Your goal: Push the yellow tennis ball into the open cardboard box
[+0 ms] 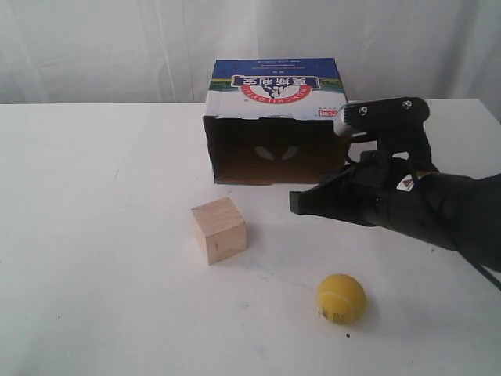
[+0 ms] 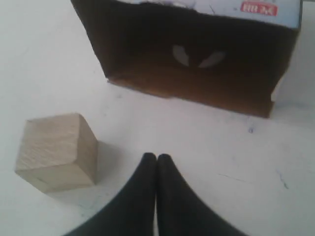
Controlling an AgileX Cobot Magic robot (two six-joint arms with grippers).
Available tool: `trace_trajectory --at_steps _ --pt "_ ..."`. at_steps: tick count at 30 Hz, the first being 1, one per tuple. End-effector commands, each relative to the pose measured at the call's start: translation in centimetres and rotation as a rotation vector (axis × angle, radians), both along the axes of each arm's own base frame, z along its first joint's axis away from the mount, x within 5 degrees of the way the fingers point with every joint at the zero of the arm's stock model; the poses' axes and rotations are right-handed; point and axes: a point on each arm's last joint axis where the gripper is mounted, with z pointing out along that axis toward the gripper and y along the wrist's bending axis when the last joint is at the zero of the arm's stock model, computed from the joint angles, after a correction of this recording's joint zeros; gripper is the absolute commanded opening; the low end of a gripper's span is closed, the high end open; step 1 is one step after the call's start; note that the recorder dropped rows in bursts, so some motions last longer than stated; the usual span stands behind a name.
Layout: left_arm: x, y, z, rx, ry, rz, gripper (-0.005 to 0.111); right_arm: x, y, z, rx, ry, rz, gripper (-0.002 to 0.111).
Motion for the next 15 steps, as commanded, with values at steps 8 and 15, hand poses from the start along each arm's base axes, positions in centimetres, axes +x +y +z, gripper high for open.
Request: trace_trajectory --at_steps 8,15 --pt "-0.2 -0.1 -0.5 0.001 0.039 -0.013 0.000 1.3 -0.8 -2.7 -0.106 0.012 -0.028 0.000" --pt "-0.2 -0.1 -0.5 0.001 0.039 -0.013 0.000 3.2 -1.8 -6.8 -0.165 0.101 -0.112 0.000"
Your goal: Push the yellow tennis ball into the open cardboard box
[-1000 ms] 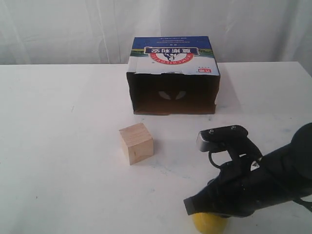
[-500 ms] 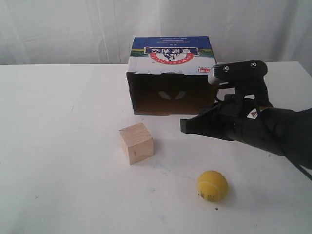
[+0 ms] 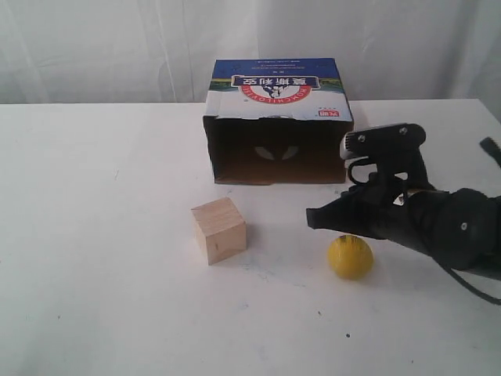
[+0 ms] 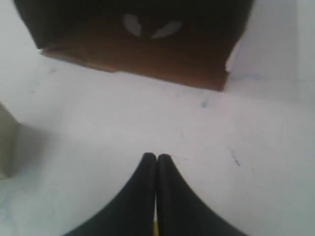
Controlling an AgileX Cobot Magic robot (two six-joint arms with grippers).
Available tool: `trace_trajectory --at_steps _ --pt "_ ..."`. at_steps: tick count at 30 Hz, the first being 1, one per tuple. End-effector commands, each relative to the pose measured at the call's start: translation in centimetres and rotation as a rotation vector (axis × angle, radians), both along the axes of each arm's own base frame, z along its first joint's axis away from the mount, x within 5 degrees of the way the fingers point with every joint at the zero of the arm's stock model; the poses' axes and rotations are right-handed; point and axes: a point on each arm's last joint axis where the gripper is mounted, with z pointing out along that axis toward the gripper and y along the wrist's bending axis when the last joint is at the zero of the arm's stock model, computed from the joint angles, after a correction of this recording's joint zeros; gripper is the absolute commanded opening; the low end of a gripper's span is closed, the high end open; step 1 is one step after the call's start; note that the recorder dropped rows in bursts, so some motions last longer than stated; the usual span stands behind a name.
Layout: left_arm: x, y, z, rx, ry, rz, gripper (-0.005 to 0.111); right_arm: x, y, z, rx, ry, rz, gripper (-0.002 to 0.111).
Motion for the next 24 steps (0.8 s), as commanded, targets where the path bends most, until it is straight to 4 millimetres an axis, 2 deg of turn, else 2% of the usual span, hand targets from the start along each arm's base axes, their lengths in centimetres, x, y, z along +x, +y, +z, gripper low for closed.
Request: trace_trajectory --at_steps 1,5,8,16,24 --pt "-0.2 -0.1 -0.5 0.001 0.039 -0.013 0.000 0.7 -0.2 -2.7 -0.055 0.071 -0.007 0.000" --pt "-0.2 -0.1 -0.5 0.001 0.039 -0.013 0.000 0.5 -0.1 -4.7 -0.085 0.155 0.007 0.000" --pt "-0.2 -0.1 -0.5 0.001 0.039 -0.013 0.000 0.5 -0.1 -5.2 -0.092 0.174 0.008 0.000" --pt "-0.2 -0.1 -0.5 0.001 0.039 -0.013 0.000 0.9 -0.1 -4.8 -0.091 0.131 -0.005 0.000" --pt "-0.2 -0.1 -0.5 0.001 0.039 -0.013 0.000 3.1 1.1 -2.7 -0.059 0.037 0.009 0.000"
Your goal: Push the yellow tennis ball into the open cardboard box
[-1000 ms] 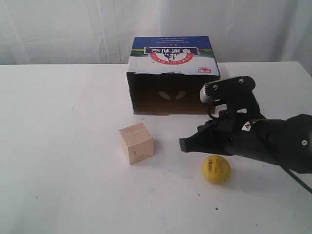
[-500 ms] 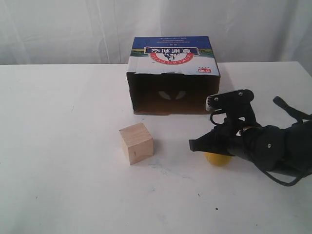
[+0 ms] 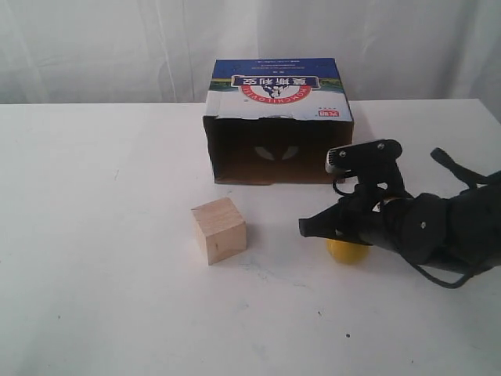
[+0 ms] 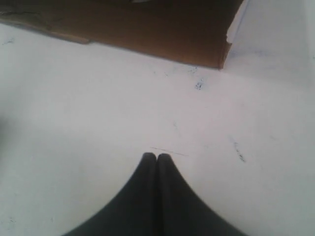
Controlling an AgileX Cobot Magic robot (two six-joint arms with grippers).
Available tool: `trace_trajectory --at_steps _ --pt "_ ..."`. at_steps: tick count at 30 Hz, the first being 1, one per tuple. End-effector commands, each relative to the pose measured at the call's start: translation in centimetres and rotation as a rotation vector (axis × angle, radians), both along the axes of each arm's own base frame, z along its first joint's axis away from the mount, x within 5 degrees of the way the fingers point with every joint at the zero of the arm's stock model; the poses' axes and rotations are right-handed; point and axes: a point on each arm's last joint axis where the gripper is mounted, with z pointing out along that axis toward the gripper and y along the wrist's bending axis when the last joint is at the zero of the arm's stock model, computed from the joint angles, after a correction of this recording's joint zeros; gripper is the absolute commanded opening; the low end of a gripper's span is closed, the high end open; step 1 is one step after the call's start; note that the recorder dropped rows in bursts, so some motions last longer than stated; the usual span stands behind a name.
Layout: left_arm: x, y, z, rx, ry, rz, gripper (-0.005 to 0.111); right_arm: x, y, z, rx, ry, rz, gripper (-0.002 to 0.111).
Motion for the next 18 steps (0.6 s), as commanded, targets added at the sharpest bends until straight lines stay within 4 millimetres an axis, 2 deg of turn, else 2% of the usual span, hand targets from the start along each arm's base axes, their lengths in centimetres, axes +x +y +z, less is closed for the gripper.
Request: trace_trajectory --at_steps 1,5,9,11,12,15,18 --pt "-0.2 -0.1 -0.5 0.001 0.039 -0.013 0.000 1.3 0.7 1.0 -0.003 -0.045 0.033 0.000" --pt "-0.2 -0.1 -0.5 0.001 0.039 -0.013 0.000 2.4 1.1 3.1 0.014 -0.144 0.034 0.000" --pt "-0.2 -0.1 -0.5 0.001 0.039 -0.013 0.000 2.2 1.1 5.4 0.044 -0.187 0.044 0.000" --pt "-0.2 -0.1 -0.5 0.001 0.039 -0.013 0.000 1.4 1.3 5.7 0.063 -0.117 0.073 0.000" --pt "-0.2 -0.1 -0.5 0.001 0.039 -0.013 0.000 0.6 1.5 5.7 0.082 -0.025 0.103 0.000" --pt "-0.2 -0.1 -0.5 0.001 0.039 -0.013 0.000 -1.1 2.0 4.7 0.089 0.183 0.178 0.000" --pt "-0.2 -0.1 -0.5 0.001 0.039 -0.013 0.000 -1.8 2.1 4.1 0.083 0.281 0.212 0.000"
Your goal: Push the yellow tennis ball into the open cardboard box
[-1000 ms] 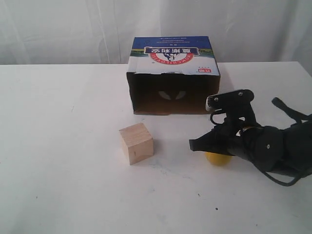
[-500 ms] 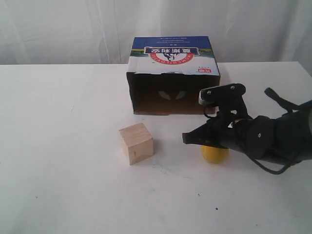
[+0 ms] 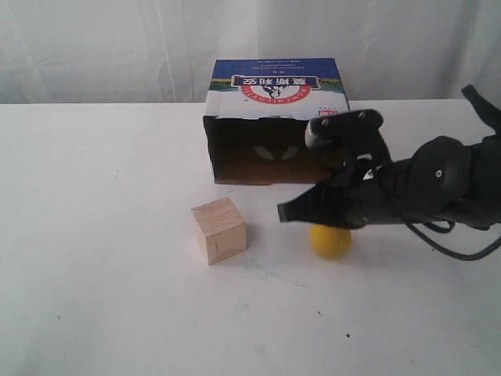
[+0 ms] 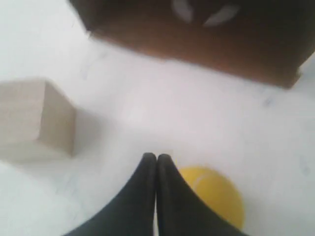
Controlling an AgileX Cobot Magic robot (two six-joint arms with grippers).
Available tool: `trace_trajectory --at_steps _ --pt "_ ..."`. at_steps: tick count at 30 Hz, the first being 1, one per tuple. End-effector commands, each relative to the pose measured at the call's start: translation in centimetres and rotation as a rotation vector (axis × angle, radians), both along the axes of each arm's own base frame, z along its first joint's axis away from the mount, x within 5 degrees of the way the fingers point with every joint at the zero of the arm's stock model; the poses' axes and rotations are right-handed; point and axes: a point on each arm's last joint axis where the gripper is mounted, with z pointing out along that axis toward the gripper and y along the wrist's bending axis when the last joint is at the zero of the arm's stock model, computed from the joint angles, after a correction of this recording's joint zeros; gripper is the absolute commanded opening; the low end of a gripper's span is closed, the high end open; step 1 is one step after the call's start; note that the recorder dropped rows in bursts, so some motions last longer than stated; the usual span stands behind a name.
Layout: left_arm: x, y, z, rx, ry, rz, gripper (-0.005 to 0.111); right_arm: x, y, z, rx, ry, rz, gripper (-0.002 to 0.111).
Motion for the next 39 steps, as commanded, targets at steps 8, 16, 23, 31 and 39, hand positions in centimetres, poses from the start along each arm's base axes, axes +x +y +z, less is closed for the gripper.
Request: trace_trajectory --at_steps 8,16,23,31,39 --pt "-0.2 -0.1 -0.5 0.001 0.039 -0.013 0.000 -0.5 0.2 -1.5 -0.020 0.116 0.030 0.000" --pt "-0.2 -0.1 -0.5 0.001 0.039 -0.013 0.000 1.1 0.4 -4.5 -0.061 0.096 -0.018 0.000" --pt "-0.2 -0.1 -0.5 0.001 0.039 -0.013 0.000 2.7 0.4 -3.1 -0.043 -0.060 -0.066 0.000" --pt "-0.2 -0.1 -0.5 0.001 0.039 -0.013 0.000 4.7 1.2 -0.4 0.002 -0.194 -0.086 0.000" --pt "-0.2 -0.1 -0.5 0.001 0.039 -0.013 0.000 2.7 1.9 0.5 0.007 0.029 0.047 0.000"
